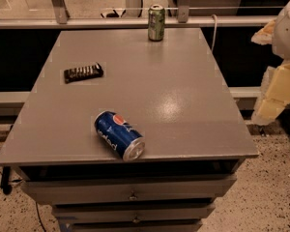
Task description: Move rxbar chocolate near green can
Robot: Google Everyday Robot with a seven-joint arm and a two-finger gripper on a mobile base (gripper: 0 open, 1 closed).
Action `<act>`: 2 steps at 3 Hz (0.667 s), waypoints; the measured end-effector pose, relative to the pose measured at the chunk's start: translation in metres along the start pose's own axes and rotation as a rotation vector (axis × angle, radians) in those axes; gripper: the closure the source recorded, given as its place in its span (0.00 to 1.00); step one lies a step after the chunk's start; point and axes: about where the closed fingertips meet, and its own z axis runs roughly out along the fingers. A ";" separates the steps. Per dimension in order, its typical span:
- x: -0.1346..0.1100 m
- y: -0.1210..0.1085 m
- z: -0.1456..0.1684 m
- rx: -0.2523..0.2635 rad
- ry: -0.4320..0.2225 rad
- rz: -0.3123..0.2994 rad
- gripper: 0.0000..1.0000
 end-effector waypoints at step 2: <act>-0.012 -0.009 0.011 0.017 -0.046 0.000 0.00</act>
Offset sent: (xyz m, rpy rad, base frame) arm 0.0397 0.0266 -0.0197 0.1059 -0.0607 0.0226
